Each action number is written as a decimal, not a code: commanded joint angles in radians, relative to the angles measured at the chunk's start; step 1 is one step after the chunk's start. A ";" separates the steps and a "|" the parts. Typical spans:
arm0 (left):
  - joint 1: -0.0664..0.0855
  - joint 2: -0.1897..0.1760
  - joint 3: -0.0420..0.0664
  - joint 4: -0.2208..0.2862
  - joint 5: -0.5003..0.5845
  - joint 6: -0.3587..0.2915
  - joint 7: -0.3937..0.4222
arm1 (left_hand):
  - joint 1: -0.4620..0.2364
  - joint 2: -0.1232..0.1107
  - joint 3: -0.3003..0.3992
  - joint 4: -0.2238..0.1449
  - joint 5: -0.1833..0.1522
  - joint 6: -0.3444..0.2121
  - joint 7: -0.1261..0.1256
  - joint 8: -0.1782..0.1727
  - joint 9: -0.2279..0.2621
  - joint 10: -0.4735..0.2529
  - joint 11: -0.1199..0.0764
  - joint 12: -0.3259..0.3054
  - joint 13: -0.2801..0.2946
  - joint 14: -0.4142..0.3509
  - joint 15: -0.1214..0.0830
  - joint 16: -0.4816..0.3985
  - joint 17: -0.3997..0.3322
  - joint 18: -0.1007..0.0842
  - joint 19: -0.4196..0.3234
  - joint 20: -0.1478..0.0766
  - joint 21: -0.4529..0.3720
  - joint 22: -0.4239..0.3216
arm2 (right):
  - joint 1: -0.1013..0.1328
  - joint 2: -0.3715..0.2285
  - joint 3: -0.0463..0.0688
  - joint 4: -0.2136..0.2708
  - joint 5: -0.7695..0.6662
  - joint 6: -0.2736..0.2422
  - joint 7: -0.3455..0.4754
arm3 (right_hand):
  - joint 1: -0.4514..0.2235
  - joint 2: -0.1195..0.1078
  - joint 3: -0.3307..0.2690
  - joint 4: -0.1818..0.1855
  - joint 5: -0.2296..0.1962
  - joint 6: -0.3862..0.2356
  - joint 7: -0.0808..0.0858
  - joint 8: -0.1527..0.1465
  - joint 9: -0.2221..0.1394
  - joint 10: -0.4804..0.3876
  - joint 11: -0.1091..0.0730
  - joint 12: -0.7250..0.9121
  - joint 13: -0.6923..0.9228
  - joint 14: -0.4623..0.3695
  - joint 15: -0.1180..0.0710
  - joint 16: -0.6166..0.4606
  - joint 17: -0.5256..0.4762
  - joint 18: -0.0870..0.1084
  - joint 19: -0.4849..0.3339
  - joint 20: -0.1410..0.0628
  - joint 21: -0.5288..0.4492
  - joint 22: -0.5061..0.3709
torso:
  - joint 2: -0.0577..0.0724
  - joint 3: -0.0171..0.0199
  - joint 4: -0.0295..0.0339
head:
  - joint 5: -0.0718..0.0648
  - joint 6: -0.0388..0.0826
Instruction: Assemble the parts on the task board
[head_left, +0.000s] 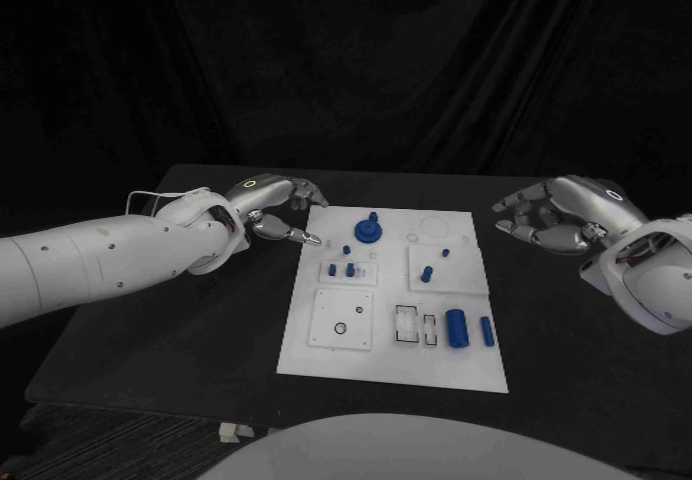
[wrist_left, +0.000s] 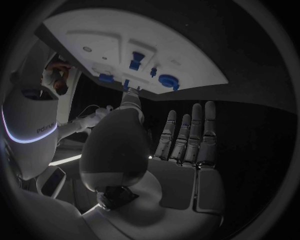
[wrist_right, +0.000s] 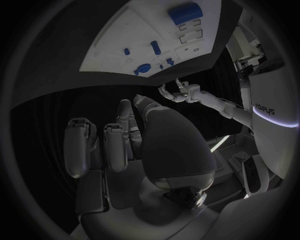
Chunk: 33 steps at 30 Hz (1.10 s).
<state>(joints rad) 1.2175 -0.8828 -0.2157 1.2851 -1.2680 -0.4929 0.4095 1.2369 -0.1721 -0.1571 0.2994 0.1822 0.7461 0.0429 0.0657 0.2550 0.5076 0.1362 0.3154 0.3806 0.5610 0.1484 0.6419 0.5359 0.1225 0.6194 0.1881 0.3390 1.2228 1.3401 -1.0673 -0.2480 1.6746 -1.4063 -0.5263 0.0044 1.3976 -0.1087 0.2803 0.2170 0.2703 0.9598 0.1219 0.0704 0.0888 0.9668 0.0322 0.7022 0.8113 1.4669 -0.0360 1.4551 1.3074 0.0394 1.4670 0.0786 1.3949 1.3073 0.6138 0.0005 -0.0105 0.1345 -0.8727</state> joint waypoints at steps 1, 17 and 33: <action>0.005 -0.001 0.001 0.024 0.445 0.041 0.231 | -0.008 0.037 0.012 -0.001 -0.016 -0.008 0.021 -0.002 -0.004 -0.073 0.001 0.010 -0.015 -0.130 0.013 -0.092 -0.054 -0.026 -0.111 0.006 -0.091 -0.039 | 0.017 0.027 0.001 -0.018 -0.058 0.105 -0.065 | 0.003 -0.016 0.006 0.010 -0.002 -0.018 0.001 -0.004 -0.002 -0.044 0.011 -0.109 -0.077 0.054 0.009 -0.018 0.117 0.010 -0.005 0.002 -0.023 0.197 | 0.006 -0.0041 0.0170 | -0.012 0.000; -0.008 -0.013 0.001 0.151 0.949 0.392 0.400 | -0.036 0.138 0.052 -0.003 -0.062 -0.506 -0.090 -0.036 -0.208 -0.487 -0.200 -0.239 -0.362 -0.561 -0.082 -0.642 -0.536 0.051 -0.582 -0.021 -0.305 -0.800 | 0.003 0.159 0.000 -0.116 -0.207 0.255 -0.078 | 0.033 -0.022 -0.024 -0.075 -0.045 -0.039 -0.020 -0.002 0.016 -0.206 0.087 -0.498 -0.479 0.021 0.046 -0.065 0.045 0.020 -0.030 0.038 -0.075 0.185 | 0.021 -0.0170 0.0387 | -0.047 0.003; -0.019 -0.015 0.000 0.164 0.963 0.430 0.391 | -0.002 0.208 0.039 -0.007 0.004 -0.491 -0.078 -0.035 -0.223 -0.491 -0.181 -0.255 -0.367 -0.561 -0.061 -0.642 -0.536 0.056 -0.579 0.017 -0.306 -0.899 | -0.048 0.245 0.001 -0.214 -0.221 0.256 -0.073 | 0.048 -0.006 -0.023 -0.114 0.051 -0.001 -0.014 0.003 0.025 -0.121 0.089 -0.506 -0.571 0.016 0.057 -0.077 0.016 0.021 -0.029 0.047 -0.086 0.183 | 0.019 -0.0166 0.0397 | -0.055 0.005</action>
<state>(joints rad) 1.1999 -0.8995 -0.2162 1.4457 -0.3285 -0.0879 0.6724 1.2370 0.0277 -0.1178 0.2925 0.1872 0.2536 -0.0389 0.0357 0.0319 0.0190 -0.0484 0.0608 0.0147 0.0015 0.0854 0.0036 0.0009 0.1628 0.0423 0.2039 0.0329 0.3245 1.2950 -0.8241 -0.2480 1.4644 -1.6084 -0.2838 -0.0514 1.4500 -0.1181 0.2565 0.1073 0.3229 0.9529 0.1047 0.0705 0.1130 0.8449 0.1209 0.1972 0.2410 1.4659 0.0137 1.3785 1.3073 0.0551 1.4400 0.1199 1.3153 1.3078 0.6330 -0.0159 0.0290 0.0810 -0.8677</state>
